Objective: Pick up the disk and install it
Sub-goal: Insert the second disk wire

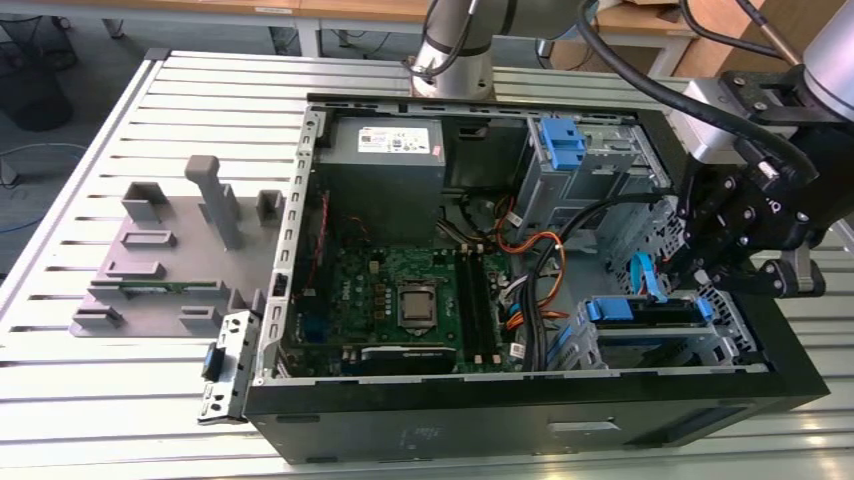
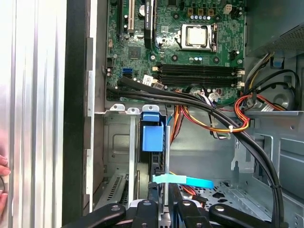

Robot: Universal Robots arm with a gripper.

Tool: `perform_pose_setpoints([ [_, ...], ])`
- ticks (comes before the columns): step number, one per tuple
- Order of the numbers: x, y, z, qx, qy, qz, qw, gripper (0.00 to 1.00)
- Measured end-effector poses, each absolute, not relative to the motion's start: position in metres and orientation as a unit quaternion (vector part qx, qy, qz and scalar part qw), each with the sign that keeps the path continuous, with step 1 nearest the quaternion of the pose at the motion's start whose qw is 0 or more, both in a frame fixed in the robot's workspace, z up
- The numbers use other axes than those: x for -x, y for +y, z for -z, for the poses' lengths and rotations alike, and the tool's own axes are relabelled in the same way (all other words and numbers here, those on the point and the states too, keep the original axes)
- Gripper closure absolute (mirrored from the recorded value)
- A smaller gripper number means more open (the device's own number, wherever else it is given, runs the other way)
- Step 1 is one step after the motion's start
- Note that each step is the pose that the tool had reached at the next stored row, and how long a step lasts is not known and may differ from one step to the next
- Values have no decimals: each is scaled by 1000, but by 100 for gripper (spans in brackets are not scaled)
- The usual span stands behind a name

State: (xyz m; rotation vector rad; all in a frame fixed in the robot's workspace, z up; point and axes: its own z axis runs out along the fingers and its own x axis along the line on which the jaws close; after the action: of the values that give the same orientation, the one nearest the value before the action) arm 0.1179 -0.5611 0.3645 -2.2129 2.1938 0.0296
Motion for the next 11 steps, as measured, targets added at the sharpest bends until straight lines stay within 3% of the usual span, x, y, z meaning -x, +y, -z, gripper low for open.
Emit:
perform_pose_setpoints([
  [11,-124,-557,-364,710,704,-9,13,76],
])
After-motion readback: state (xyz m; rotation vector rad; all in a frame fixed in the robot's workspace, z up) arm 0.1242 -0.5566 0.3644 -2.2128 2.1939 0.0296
